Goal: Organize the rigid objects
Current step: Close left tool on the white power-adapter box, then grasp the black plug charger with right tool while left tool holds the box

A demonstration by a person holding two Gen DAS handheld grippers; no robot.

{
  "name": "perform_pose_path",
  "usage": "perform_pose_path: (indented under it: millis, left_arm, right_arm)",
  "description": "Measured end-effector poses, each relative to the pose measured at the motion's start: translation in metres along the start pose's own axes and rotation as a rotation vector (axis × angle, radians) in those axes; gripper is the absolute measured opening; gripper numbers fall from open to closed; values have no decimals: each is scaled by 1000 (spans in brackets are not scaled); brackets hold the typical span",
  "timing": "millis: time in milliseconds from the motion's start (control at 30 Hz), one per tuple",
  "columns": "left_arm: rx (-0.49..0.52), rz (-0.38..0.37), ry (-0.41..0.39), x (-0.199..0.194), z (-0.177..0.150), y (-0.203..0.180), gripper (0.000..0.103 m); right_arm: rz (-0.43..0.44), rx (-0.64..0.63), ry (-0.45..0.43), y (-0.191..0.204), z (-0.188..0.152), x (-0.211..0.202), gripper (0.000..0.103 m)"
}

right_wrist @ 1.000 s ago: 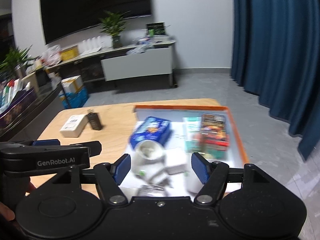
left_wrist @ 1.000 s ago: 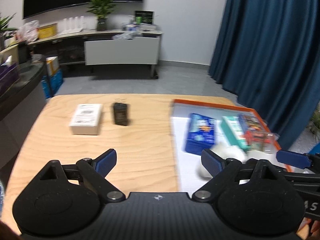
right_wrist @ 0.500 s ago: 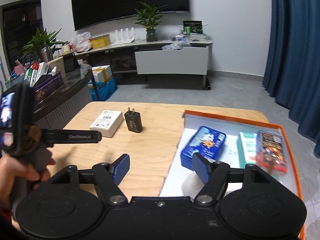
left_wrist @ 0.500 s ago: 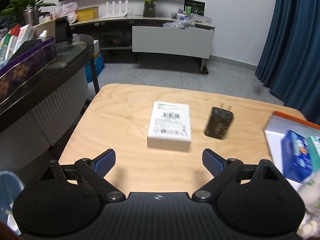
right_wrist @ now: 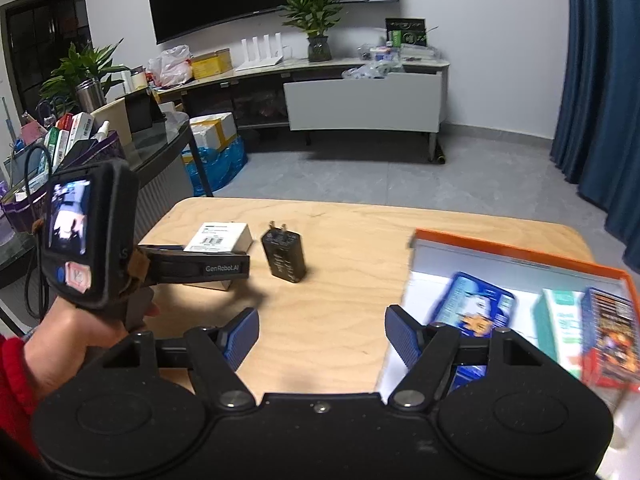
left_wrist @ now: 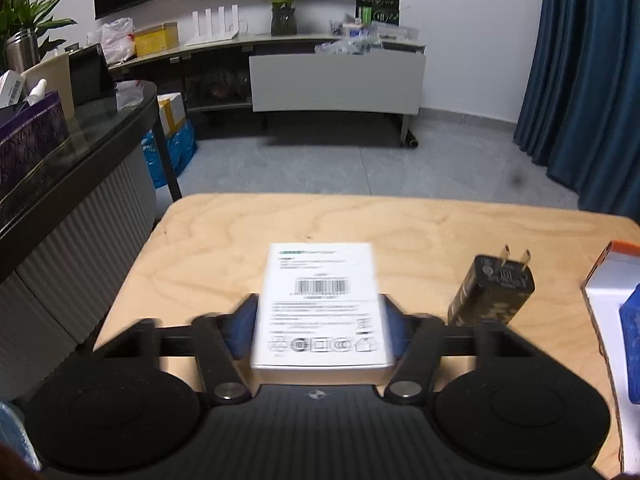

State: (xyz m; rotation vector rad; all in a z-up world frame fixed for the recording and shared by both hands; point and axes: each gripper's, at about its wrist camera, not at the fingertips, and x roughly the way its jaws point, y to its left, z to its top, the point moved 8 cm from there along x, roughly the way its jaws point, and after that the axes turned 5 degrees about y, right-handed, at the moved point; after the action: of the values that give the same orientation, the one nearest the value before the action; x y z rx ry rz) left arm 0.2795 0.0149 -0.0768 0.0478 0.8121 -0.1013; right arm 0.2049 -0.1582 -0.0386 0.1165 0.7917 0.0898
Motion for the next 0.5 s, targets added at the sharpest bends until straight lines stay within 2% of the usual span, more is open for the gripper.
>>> perform_pose_path:
  millis: [167, 333, 500]
  left_arm:
    - [-21, 24, -32, -16, -6, 18, 59]
    - [-54, 32, -37, -32, -12, 38, 60]
    - [-88, 38, -45, -36, -11, 43, 60]
  right_arm:
    - [30, 38, 26, 18, 12, 39, 83]
    - [-9, 94, 35, 35, 21, 82, 83]
    - [-98, 117, -8, 37, 30, 112, 83]
